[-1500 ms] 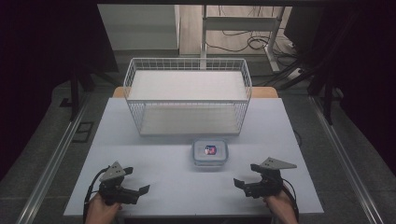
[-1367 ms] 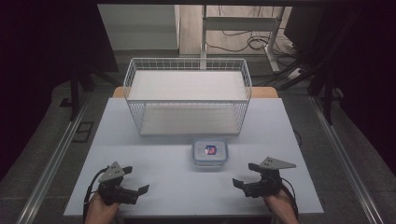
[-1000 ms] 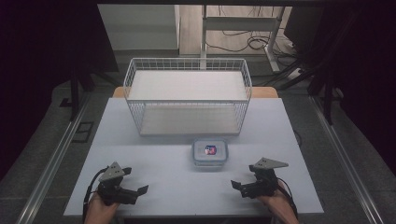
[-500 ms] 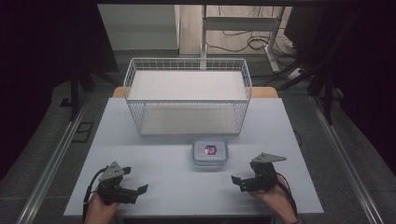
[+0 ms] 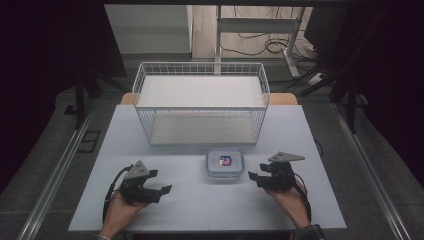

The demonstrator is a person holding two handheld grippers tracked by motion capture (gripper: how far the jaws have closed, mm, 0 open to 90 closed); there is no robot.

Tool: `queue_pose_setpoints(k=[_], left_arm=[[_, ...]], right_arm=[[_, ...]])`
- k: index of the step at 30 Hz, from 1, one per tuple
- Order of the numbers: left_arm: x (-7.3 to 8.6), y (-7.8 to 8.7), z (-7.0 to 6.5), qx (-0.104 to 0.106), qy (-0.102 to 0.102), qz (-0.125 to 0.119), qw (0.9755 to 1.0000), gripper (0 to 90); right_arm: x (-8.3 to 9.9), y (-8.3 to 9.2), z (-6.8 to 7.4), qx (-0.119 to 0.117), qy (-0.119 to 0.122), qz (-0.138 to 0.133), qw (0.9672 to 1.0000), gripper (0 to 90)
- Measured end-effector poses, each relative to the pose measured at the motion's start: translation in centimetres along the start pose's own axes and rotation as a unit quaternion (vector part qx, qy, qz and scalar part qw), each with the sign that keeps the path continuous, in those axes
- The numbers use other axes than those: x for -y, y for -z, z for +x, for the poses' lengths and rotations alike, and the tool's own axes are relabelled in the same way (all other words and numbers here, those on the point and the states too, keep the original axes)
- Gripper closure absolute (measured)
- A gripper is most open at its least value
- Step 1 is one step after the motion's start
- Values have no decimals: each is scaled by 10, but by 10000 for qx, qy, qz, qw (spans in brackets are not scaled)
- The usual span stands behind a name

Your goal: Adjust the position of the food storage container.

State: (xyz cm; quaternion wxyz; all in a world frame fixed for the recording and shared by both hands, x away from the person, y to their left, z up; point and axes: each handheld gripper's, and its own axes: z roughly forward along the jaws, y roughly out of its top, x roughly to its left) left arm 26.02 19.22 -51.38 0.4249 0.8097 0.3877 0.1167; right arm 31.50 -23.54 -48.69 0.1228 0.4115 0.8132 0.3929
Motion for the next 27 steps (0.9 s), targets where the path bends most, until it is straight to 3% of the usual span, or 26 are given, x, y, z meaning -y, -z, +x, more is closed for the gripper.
queue_pose_setpoints(k=[1, 2, 3, 5, 6, 8, 10, 11, 16, 21, 23, 27], left_arm=[[-5, -3, 1, -29, -40, 1, 10000, 298], [-11, -6, 2, -2, -34, -9, 10000, 430], [-16, -10, 4, 77, -3, -32, 10000, 430], [-27, -19, 7, 177, -27, -48, 9998, 563], [-31, -24, 8, 203, -54, -45, 9998, 669], [-42, -38, 10, 252, -150, -4, 9996, 777], [-51, -51, 12, 236, -230, 51, 9994, 821], [-57, -63, 14, 325, -208, 36, 9992, 894], [-66, -85, 18, 544, 39, -92, 9985, 900], [-75, -108, 22, 498, 101, -11, 9987, 900], [-78, -116, 22, 586, 158, 18, 9982, 900], [-78, -120, 15, 561, 11, 226, 9982, 900]], right_arm=[[-3, -3, -1, -32, 38, 0, 10000, 491], [-9, -9, -2, -22, 102, 28, 9999, 572], [-9, -9, -2, -22, 102, 28, 9999, 572], [-15, -16, -4, -10, 168, 57, 9998, 652], [-19, -21, -6, 44, 197, 85, 9998, 734], [-23, -29, -11, 44, 212, 134, 9997, 820], [-24, -32, -12, 63, 213, 154, 9996, 859], [-27, -40, -17, 132, 226, 175, 9995, 891], [-32, -54, -24, 172, 190, 267, 9993, 893], [-38, -67, -27, 136, 218, 287, 9993, 893], [-40, -72, -27, 109, 189, 286, 9994, 893], [-39, -78, -17, -5, 250, 375, 9990, 893]])
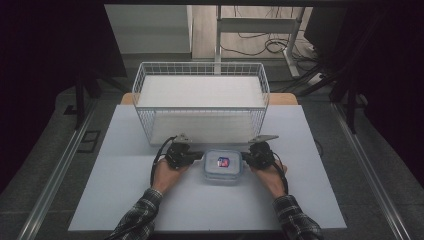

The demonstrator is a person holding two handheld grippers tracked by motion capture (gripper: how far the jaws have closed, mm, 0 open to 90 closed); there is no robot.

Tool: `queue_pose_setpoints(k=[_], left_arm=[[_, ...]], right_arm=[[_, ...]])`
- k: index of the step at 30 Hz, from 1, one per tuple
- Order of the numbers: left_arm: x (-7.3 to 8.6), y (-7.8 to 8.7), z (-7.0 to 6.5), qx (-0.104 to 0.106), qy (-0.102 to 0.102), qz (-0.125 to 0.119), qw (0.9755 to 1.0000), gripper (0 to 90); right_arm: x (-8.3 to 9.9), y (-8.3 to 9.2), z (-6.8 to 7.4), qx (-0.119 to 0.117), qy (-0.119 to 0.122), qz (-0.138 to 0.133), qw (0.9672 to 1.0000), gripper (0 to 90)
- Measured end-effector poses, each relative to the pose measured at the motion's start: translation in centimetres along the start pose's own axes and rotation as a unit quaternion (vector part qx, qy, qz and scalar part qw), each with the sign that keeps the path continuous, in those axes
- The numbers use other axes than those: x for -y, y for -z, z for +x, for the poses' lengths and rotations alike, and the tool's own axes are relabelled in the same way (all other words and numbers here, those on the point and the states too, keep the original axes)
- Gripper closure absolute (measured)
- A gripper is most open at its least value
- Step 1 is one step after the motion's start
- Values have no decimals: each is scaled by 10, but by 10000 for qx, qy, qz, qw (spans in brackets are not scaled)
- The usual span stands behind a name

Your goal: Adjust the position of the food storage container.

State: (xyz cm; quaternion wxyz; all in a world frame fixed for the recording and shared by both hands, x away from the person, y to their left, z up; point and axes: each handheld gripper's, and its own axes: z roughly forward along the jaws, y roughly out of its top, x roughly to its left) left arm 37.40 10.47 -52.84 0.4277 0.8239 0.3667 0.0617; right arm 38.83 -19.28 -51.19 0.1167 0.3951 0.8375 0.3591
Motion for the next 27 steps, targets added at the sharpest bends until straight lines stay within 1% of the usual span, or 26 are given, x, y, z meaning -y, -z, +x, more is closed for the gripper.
queue_pose_setpoints(k=[1, 2, 3, 5, 7, 9, 10, 12, 13, 15, 17, 18, 19, 20, 22, 23, 25, 27], left_arm=[[0, 0, 0, 0, 0, 0, 10000, 900], [1, 2, -2, -64, -43, 26, 10000, 900], [1, 4, -3, -81, -50, 42, 9999, 900], [3, 9, -4, -60, -38, 75, 9999, 900], [5, 15, -6, -41, -34, 116, 9999, 900], [8, 20, -8, -38, -76, 168, 9998, 900], [10, 24, -9, -33, -79, 191, 9998, 900], [14, 29, -12, -60, -93, 260, 9996, 900], [16, 31, -13, -63, -95, 277, 9995, 900], [22, 35, -16, -51, -22, 296, 9995, 900], [28, 41, -17, -55, -99, 374, 9992, 900], [32, 44, -18, -59, -72, 392, 9992, 900], [33, 46, -19, -65, -55, 382, 9992, 900], [37, 50, -20, -46, -16, 413, 9991, 900], [44, 55, -23, -28, 29, 427, 9991, 900], [47, 57, -24, -15, 58, 448, 9990, 900], [54, 61, -27, 6, 129, 496, 9987, 899], [59, 61, -31, -5, 137, 572, 9983, 899]], right_arm=[[0, 0, 0, 0, 0, 0, 10000, 893], [0, 0, 3, -41, 49, 16, 10000, 893], [1, 0, 7, -49, 72, 47, 10000, 893], [1, 1, 13, -52, 152, 93, 9998, 892], [2, 1, 17, -123, 147, 81, 9998, 892], [2, 1, 21, -202, 145, 88, 9997, 892], [3, 1, 23, -241, 129, 82, 9996, 892], [3, 0, 29, -301, 176, 103, 9993, 892], [4, 0, 34, -342, 233, 159, 9990, 892], [5, 0, 37, -368, 250, 183, 9988, 892], [6, -1, 43, -423, 295, 242, 9984, 891], [7, -1, 45, -453, 353, 257, 9980, 891], [8, -1, 50, -490, 360, 287, 9977, 891], [9, -1, 52, -490, 376, 294, 9977, 891], [10, -1, 60, -564, 451, 326, 9969, 890], [10, -1, 60, -564, 451, 326, 9969, 890], [11, -2, 65, -627, 485, 345, 9963, 891], [11, -2, 70, -689, 511, 367, 9956, 891]])
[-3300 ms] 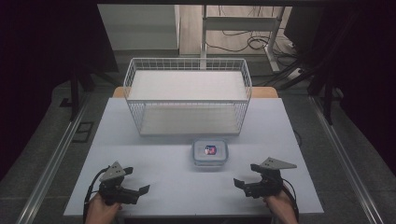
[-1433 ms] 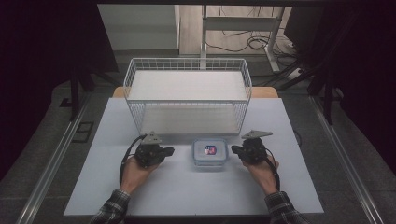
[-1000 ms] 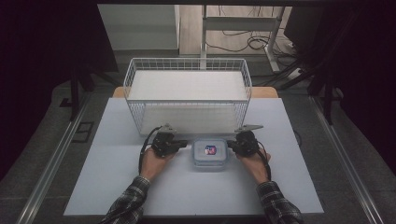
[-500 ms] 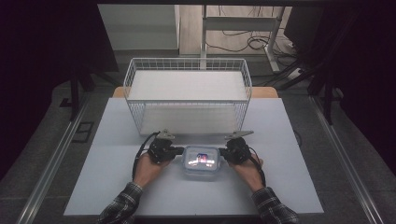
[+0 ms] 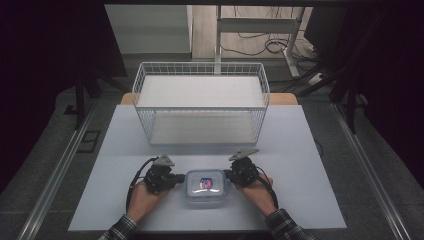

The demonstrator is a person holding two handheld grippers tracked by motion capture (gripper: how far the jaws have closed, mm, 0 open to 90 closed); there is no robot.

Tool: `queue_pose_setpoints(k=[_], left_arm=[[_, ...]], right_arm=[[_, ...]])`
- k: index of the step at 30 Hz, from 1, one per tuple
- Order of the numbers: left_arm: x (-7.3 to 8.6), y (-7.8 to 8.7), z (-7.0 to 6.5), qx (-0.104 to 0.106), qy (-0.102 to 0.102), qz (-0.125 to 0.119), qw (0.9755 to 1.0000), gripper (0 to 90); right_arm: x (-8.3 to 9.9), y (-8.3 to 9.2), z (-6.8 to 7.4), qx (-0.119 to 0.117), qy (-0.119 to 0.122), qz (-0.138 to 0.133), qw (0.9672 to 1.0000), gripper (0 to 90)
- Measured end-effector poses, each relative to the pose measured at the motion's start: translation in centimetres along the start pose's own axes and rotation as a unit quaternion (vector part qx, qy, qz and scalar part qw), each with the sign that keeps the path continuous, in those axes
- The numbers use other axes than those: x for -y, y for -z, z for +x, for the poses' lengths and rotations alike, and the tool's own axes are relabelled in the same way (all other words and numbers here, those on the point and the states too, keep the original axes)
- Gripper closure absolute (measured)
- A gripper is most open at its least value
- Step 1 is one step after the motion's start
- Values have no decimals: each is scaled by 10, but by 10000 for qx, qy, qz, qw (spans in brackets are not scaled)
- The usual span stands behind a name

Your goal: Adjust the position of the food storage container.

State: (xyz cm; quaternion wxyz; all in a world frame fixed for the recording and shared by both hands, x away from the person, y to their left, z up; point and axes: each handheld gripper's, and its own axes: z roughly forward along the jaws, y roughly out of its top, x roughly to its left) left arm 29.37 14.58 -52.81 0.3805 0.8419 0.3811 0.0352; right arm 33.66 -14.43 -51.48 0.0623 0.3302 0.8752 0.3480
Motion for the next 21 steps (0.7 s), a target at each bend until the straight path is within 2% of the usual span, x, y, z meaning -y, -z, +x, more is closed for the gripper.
queue_pose_setpoints(k=[2, 5, 7, 9, 11, 13, 18, 21], left_arm=[[1, -1, -2, -94, -92, 60, 9999, 897], [-1, 6, -1, -304, -139, -41, 9994, 876], [1, 14, 2, -348, -31, -181, 9992, 846], [4, 24, 3, -284, 124, -379, 9988, 803], [8, 30, 2, -270, 185, -468, 9984, 748], [14, 33, 0, -252, 218, -520, 9981, 681], [27, 41, -7, -417, 242, -563, 9972, 448], [35, 45, -9, -391, 274, -657, 9967, 301]], right_arm=[[0, -2, 4, 25, 72, 63, 10000, 890], [0, 1, 6, 185, 137, 52, 9997, 873], [1, 7, 4, 310, 193, -5, 9993, 846], [4, 16, 0, 332, 150, -109, 9993, 822], [8, 25, -2, 330, 96, -222, 9992, 794], [12, 34, -2, 329, 95, -330, 9989, 767], [21, 54, 5, 358, 197, -537, 9977, 677], [29, 63, 6, 312, 80, -631, 9975, 528]])
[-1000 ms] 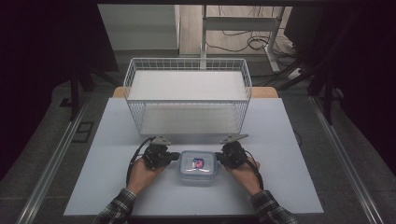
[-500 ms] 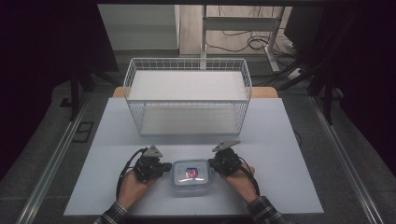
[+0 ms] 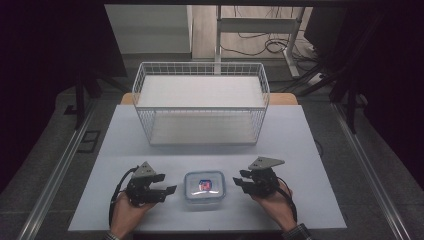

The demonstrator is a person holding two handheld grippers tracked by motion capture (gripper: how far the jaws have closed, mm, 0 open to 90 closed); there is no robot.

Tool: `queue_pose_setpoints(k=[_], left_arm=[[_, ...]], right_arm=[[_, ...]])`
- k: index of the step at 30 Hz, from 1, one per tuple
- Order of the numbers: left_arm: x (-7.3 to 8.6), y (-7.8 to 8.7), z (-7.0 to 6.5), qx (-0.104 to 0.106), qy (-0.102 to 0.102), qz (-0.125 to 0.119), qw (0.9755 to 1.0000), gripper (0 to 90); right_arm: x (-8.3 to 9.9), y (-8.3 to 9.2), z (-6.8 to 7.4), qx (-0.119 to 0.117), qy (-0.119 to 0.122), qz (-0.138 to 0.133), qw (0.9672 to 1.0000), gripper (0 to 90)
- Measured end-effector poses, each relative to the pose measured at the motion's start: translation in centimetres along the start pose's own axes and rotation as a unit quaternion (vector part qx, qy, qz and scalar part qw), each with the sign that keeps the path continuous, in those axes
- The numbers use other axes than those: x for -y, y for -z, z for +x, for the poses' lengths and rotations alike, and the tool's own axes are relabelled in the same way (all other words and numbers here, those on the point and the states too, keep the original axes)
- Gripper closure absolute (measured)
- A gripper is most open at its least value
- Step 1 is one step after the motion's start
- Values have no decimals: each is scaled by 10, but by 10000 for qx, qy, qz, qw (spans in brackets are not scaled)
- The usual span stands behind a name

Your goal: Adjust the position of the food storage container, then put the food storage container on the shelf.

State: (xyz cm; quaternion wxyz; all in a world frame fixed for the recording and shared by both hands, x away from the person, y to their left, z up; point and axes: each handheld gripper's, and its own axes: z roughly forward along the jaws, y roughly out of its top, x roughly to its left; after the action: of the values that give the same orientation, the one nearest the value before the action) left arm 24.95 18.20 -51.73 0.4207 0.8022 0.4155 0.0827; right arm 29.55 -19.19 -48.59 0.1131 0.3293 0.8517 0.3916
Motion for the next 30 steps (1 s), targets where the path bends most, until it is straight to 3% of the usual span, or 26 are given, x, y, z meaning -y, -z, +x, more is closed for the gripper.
queue_pose_setpoints(k=[3, 7, 12, 20, 25, 30], left_arm=[[5, -1, 0, 64, 41, 91, 9999, 177], [5, -3, -1, 75, -31, 97, 9999, 68], [7, -2, -2, -13, -283, 2, 9996, 50], [6, -2, -1, 57, -232, -162, 9996, 33], [-1, -4, -7, 188, -247, -98, 9995, 25], [-12, -9, -14, 533, -132, -71, 9985, 19]], right_arm=[[8, 3, -1, -36, -46, 67, 10000, 354], [13, 5, -2, 60, 82, 136, 9999, 188], [12, 6, -4, -38, 28, 3, 10000, 140], [9, 4, 2, -41, 79, -128, 9999, 51], [3, 5, 7, -146, 37, -234, 9996, 51], [-4, 2, 17, -215, 54, -89, 9997, 11]])
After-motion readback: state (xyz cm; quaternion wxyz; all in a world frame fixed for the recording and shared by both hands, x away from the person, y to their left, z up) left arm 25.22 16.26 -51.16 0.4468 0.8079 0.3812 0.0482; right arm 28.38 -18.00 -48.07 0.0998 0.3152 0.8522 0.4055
